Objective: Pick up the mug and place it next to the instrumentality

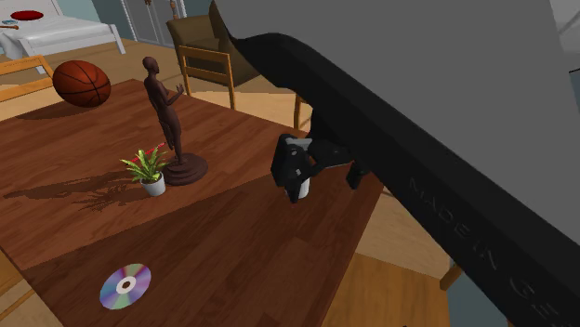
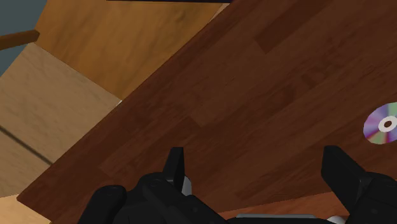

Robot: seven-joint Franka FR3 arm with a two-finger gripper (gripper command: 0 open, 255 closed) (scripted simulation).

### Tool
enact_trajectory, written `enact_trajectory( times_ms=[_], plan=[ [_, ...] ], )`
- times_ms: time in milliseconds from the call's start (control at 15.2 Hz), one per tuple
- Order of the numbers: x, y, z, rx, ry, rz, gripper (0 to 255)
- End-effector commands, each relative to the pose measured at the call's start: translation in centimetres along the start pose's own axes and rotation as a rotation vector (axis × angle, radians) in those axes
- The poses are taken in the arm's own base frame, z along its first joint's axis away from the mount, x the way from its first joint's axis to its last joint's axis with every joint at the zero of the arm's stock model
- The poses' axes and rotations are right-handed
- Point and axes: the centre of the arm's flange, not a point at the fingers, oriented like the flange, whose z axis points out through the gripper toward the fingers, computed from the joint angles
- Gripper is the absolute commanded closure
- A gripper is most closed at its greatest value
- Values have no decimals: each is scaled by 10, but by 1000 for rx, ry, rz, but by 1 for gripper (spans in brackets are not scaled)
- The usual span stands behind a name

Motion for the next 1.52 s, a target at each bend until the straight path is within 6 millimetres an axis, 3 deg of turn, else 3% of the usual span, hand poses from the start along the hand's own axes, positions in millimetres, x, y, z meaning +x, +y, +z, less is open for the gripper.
enact_trajectory(
  times_ms=[0, 1452],
  plan=[
    [0, 0, 0, 0, 0, 0, 0],
    [217, 97, 182, -11, -84, 119, 0]
  ],
)
